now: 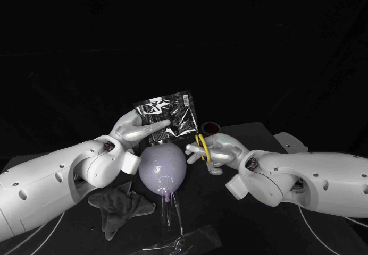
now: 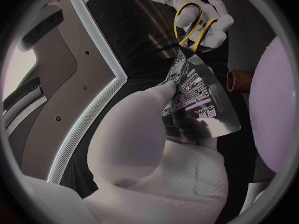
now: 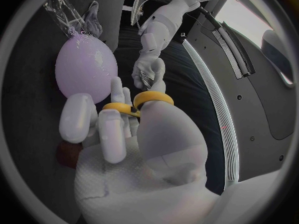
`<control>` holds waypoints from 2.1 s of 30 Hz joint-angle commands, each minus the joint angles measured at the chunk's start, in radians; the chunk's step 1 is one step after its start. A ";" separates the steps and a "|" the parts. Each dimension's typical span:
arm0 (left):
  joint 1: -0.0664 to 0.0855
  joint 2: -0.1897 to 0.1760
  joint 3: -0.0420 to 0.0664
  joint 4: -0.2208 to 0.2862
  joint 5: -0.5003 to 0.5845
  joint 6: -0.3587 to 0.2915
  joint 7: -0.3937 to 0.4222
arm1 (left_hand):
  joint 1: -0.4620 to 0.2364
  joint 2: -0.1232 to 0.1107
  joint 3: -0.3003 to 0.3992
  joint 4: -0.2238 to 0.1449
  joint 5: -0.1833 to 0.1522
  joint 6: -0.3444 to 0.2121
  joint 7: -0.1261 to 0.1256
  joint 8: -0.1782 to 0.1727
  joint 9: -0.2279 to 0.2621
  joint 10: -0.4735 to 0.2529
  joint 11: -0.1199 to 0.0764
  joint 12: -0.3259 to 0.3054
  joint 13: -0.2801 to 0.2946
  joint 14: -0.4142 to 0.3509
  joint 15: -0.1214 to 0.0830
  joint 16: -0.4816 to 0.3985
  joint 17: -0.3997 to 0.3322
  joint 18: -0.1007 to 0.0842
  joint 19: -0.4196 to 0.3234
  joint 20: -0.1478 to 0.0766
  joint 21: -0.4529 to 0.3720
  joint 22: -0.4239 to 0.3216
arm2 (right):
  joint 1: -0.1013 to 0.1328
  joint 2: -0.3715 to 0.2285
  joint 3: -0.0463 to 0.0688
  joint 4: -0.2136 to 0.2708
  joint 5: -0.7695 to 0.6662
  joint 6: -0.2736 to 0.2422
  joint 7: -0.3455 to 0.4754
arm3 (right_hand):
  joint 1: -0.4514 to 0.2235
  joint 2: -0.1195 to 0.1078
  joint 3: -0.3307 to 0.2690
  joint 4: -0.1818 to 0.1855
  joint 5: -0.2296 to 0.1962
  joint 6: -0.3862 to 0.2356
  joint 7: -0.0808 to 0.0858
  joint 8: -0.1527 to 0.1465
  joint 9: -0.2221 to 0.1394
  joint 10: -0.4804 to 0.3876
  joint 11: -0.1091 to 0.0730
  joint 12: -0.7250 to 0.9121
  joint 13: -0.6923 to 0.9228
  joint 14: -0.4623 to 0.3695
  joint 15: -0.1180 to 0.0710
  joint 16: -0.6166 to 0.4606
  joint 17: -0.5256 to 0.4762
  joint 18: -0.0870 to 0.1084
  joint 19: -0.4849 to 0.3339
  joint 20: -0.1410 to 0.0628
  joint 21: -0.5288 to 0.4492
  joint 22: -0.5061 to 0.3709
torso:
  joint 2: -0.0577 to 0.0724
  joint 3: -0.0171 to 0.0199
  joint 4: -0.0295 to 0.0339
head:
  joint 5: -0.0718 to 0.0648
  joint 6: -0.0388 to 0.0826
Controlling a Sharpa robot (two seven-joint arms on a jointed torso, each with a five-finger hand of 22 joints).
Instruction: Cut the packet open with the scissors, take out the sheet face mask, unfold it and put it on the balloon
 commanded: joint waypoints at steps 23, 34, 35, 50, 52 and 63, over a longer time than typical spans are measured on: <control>-0.001 -0.006 -0.001 0.000 -0.019 0.064 -0.009 | 0.002 0.009 0.003 -0.007 0.003 -0.001 0.009 0.004 0.101 0.011 -0.004 0.003 0.001 -0.001 -0.009 -0.001 0.003 0.011 0.005 -0.001 0.004 -0.001 | 0.018 0.002 0.006 -0.006 -0.007 0.011 0.049 | -0.022 -0.032 -0.026 -0.010 -0.004 -0.099 0.063 -0.087 -0.052 -0.146 0.059 -0.056 -0.058 0.037 0.052 -0.008 -0.034 0.013 -0.053 0.053 -0.109 0.095 | 0.000 0.0003 0.0002 | -0.005 0.006; -0.001 -0.008 -0.001 -0.002 -0.031 0.095 -0.021 | 0.002 0.009 0.002 -0.007 0.003 -0.001 0.009 0.005 0.102 0.011 -0.004 0.004 0.001 -0.001 -0.009 -0.001 0.004 0.011 0.005 -0.001 0.004 -0.001 | 0.039 0.011 0.009 -0.020 0.000 0.007 0.059 | -0.016 -0.021 -0.025 -0.016 -0.004 -0.064 0.053 -0.077 -0.056 -0.114 0.049 -0.040 -0.061 0.040 0.046 -0.003 -0.022 0.013 -0.044 0.055 -0.092 0.098 | 0.000 0.0003 0.0007 | -0.006 0.006; -0.001 -0.008 -0.001 -0.002 -0.031 0.096 -0.021 | 0.002 0.009 0.002 -0.007 0.003 -0.001 0.009 0.005 0.102 0.011 -0.004 0.004 0.001 -0.001 -0.009 -0.001 0.004 0.011 0.005 -0.001 0.004 -0.001 | 0.040 0.012 0.009 -0.020 0.001 0.007 0.059 | -0.015 -0.019 -0.026 -0.018 -0.004 -0.055 0.050 -0.074 -0.057 -0.104 0.046 -0.036 -0.061 0.041 0.044 -0.001 -0.018 0.012 -0.041 0.053 -0.085 0.100 | 0.000 0.0004 0.0006 | -0.007 0.006; -0.001 -0.006 -0.001 -0.001 -0.033 0.099 -0.024 | 0.002 0.009 0.002 -0.008 0.003 -0.002 0.009 0.005 0.103 0.012 -0.004 0.004 0.001 0.000 -0.009 0.000 0.004 0.011 0.005 -0.002 0.004 -0.001 | 0.042 0.028 0.010 -0.026 0.022 -0.016 0.065 | 0.031 0.026 -0.023 -0.056 -0.003 0.106 -0.029 0.001 -0.038 0.122 -0.032 0.066 0.007 0.054 -0.020 0.014 0.016 -0.002 0.000 -0.001 -0.004 0.125 | 0.000 0.0001 -0.0001 | -0.008 0.009; -0.001 -0.006 -0.001 -0.001 -0.033 0.099 -0.024 | 0.002 0.009 0.002 -0.008 0.003 -0.002 0.009 0.005 0.103 0.012 -0.004 0.004 0.001 0.000 -0.009 0.000 0.004 0.011 0.005 -0.002 0.004 -0.001 | 0.042 0.030 0.010 -0.026 0.026 -0.020 0.065 | 0.046 0.034 -0.024 -0.067 -0.003 0.125 -0.043 0.017 -0.023 0.153 -0.046 0.088 0.036 0.057 -0.034 0.017 0.026 -0.005 0.008 -0.014 0.011 0.131 | 0.000 -0.0001 0.0000 | -0.008 0.009; -0.001 -0.007 -0.001 -0.001 -0.033 0.097 -0.025 | 0.002 0.009 0.002 -0.008 0.003 -0.002 0.009 0.005 0.103 0.012 -0.004 0.004 0.001 0.000 -0.009 0.000 0.004 0.011 0.005 -0.002 0.004 -0.001 | 0.042 0.035 0.010 -0.026 0.034 -0.034 0.070 | 0.058 0.049 -0.028 -0.081 -0.003 0.126 -0.052 0.030 0.007 0.149 -0.056 0.111 0.103 0.059 -0.046 0.018 0.031 -0.010 0.015 -0.030 0.026 0.137 | 0.000 -0.0008 0.0005 | -0.009 0.012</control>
